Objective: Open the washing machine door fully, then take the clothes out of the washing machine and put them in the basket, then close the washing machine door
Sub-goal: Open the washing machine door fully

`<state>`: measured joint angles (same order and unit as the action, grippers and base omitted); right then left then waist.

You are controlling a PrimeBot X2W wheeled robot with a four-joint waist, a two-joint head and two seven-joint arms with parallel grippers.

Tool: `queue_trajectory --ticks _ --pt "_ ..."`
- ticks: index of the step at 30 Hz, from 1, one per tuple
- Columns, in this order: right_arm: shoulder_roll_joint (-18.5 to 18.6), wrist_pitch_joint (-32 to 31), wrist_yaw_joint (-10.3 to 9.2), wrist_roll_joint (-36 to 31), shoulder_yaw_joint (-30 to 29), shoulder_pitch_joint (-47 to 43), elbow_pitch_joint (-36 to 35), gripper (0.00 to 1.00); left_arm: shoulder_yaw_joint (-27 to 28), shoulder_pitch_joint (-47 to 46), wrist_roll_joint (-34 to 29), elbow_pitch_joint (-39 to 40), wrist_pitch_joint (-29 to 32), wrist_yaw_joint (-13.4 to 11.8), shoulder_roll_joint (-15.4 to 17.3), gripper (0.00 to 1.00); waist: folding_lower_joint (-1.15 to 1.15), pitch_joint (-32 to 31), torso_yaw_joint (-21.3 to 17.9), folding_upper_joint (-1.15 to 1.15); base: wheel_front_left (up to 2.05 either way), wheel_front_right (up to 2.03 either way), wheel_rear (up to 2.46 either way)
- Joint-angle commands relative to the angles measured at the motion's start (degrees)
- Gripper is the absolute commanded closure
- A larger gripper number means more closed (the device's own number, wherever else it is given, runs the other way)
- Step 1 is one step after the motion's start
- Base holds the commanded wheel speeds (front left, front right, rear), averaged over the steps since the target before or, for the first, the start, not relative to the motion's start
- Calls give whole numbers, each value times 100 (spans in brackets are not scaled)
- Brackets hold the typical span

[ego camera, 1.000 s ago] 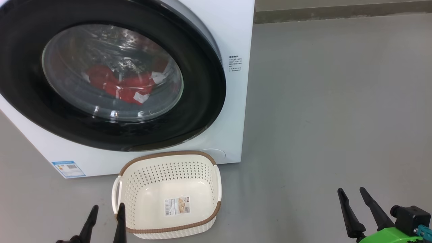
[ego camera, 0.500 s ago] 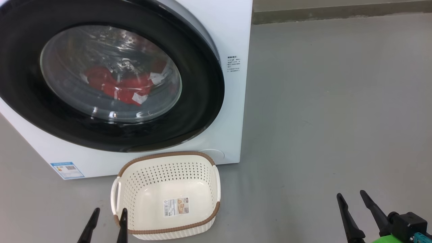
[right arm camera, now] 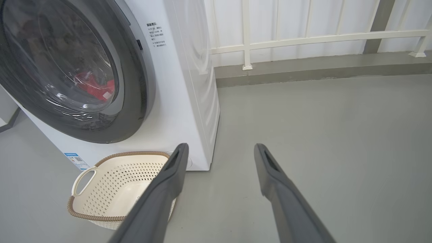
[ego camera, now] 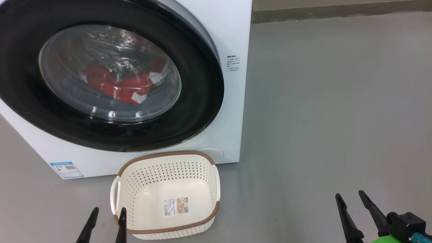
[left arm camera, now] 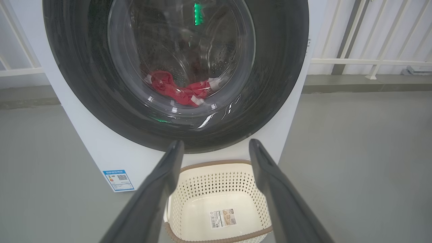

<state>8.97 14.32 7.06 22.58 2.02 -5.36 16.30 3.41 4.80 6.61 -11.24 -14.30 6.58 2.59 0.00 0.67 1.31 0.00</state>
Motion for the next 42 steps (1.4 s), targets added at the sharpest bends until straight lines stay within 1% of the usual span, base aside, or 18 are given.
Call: queue_trajectory --ticks 1,2,3,4,9,15,20,29,32,35,38,42 --pt "104 68 43 -81 104 74 -147 0 174 -98 17 148 -70 14 30 0 0 1 -1 0 0 0 0" --pt "101 68 43 -78 113 76 -154 0 171 -98 23 156 -70 15 30 0 0 5 -3 0 0 0 0" --pt "78 68 43 -39 143 95 -172 81 152 -99 31 161 -70 18 30 0 0 12 -1 0 0 0 0" --pt "69 68 43 -7 175 114 -174 100 139 -102 32 162 -70 19 30 0 0 17 3 0 0 0 0" --pt "-52 68 43 292 342 450 -258 100 48 -165 72 190 -70 20 30 0 0 110 55 0 0 0 0" --pt "-162 68 43 825 660 1342 -251 100 -153 -322 232 252 -70 -49 30 0 0 345 180 0 0 0 0" --pt "-83 68 43 1084 864 2274 -35 100 -392 -535 231 315 -70 -54 29 0 0 670 397 0 0 0 0" --pt "278 68 43 1482 1295 3777 487 100 -621 -991 419 348 -70 -84 29 0 0 1380 873 0 0 0 0" --pt "364 68 43 1991 1553 4198 713 100 -722 -1126 524 355 -70 -117 29 0 0 1563 1020 0 0 0 0" --pt "537 -42 43 2780 1900 4615 856 100 -832 -1237 614 344 -70 -150 29 0 0 1717 1140 0 0 0 0" --pt "784 -375 43 3653 2205 5003 806 100 -935 -1336 680 335 -70 -166 29 0 0 1857 1234 0 0 0 0" --pt "1067 -973 43 4866 2397 5473 582 100 -1030 -1438 736 305 -70 -164 29 0 0 2036 1307 0 0 0 0"
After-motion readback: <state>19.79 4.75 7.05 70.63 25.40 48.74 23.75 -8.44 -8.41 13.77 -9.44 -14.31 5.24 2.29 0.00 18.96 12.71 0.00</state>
